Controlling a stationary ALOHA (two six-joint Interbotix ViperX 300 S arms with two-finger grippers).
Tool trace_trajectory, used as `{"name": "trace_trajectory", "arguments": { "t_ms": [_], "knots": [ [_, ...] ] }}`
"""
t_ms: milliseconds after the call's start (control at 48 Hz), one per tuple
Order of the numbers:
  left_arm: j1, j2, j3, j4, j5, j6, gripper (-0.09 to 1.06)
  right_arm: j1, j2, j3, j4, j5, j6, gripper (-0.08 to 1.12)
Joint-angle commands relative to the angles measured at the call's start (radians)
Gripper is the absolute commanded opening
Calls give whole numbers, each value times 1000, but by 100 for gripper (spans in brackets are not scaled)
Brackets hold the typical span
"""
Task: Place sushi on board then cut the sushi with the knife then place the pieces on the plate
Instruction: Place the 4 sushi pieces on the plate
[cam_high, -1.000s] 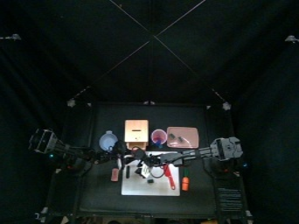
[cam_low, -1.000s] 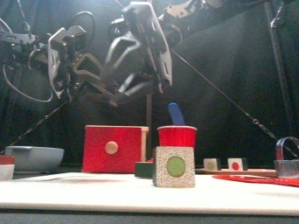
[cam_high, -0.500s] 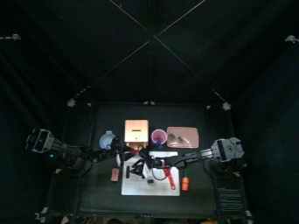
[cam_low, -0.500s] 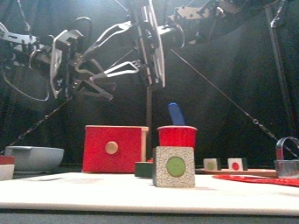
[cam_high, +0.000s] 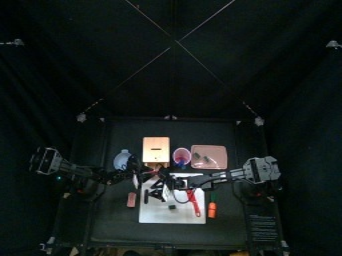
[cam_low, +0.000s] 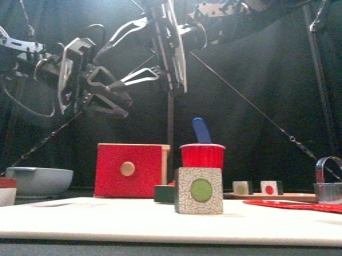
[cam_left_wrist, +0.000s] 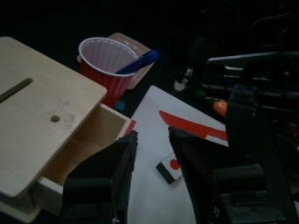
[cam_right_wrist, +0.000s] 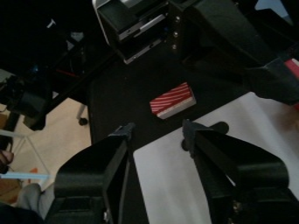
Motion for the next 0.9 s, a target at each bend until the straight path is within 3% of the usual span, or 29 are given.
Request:
{"name": "trace_trajectory", "arguments": {
  "t_ms": [21, 271, 896],
  "knots": [
    [-2, -8, -8, -3, -3, 2, 76, -15, -15, -44, 0, 69, -3, 90],
    [2, -28, 3, 0, -5, 3, 76, -44, -11, -97, -2, 272, -12, 105],
    [9, -81, 49, -3, -3, 3, 76, -75, 58, -118, -104, 773, -23, 105]
  ]
}}
